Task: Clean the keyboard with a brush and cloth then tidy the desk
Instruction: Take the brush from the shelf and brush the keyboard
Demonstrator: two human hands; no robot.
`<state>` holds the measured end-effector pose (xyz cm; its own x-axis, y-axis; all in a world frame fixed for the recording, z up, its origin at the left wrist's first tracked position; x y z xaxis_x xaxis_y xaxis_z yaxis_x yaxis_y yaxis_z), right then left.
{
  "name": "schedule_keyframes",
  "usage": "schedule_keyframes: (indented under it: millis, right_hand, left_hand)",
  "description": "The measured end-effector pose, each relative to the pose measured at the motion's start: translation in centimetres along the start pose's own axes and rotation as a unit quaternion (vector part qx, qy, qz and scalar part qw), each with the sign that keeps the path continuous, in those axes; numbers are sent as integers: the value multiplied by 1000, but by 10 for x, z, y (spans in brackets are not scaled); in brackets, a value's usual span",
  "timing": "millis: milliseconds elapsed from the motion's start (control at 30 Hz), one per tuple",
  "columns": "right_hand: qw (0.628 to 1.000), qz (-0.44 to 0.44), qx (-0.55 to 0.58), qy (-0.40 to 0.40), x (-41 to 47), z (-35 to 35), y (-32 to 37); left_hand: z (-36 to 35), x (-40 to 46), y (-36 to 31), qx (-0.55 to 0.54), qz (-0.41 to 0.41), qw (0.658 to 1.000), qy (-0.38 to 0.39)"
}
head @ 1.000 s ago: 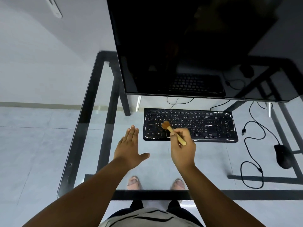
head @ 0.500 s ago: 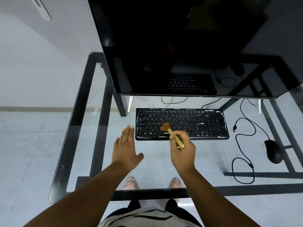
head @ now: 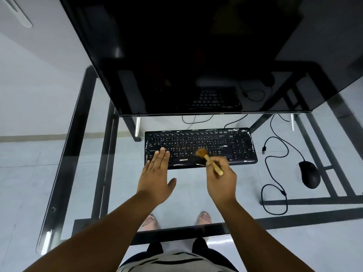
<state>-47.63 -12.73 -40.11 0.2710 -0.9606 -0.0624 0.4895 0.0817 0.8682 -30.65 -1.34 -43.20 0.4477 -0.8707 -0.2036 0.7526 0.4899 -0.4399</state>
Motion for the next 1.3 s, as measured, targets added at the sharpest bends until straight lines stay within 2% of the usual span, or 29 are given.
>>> schedule_keyframes:
  millis: [67, 200, 267, 367, 500, 633, 667, 767, 800, 933, 1067, 1200, 1233, 1300]
  right_hand:
    - [1000, -14, 14, -22, 3, 10, -5]
    - [998, 15, -1, 55, 5, 12, -8]
    - [1000, 0, -17, 15, 9, 21, -14]
    - [999, -5, 16, -38, 16, 34, -13]
    - [998, 35, 1, 47, 24, 23, -9]
    - [999, -12, 16, -32, 28, 42, -19]
    - [999, -7, 26, -25, 28, 44, -19]
    - [998, 25, 13, 61, 23, 42, -21]
    - [998, 28, -2, 59, 22, 45, -25]
    - [999, -16, 8, -50, 28, 76, -39]
    - [1000, -22, 9, 12, 34, 81, -46]
    - [996, -41, -20, -81, 47, 108, -52]
    - [995, -36, -11, -87, 50, 112, -51]
    - [998, -20, 10, -51, 56, 110, -51]
  left_hand:
    - [-2, 2, -6, -2, -3, 1000, -4]
    - [-7, 9, -16, 3, -8, 1000, 2]
    - [-10, 11, -20, 2, -7, 1000, 7]
    - [-14, 13, -26, 2, -5, 1000, 5]
    - [-19, 14, -33, 13, 2, 1000, 8]
    - [-22, 15, -40, 23, 18, 1000, 1]
    - [-23, 16, -42, 23, 19, 1000, 0]
    - [-26, 17, -48, 28, 18, 999, -1]
    - [-27, 18, -50, 28, 19, 999, -2]
    - [-32, 22, -62, 26, 14, 1000, -1]
    - [-37, 26, -72, 30, 10, 1000, 3]
    - [-42, 29, -84, 24, 12, 1000, 9]
    - [-43, 30, -86, 26, 11, 1000, 11]
    - [-46, 30, -92, 31, 8, 999, 14]
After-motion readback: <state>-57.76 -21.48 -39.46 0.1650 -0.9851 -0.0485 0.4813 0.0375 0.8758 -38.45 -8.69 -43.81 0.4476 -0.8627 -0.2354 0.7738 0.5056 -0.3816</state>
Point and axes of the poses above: each hand's wrist, its own x-axis towards the middle knuckle, its own z-axis out of the back of the hand, y = z × x, the point moved 6 cm from there along x, towards the middle knuckle, and after that the axes turned 4 degrees about -x, right-handed, at the moved point
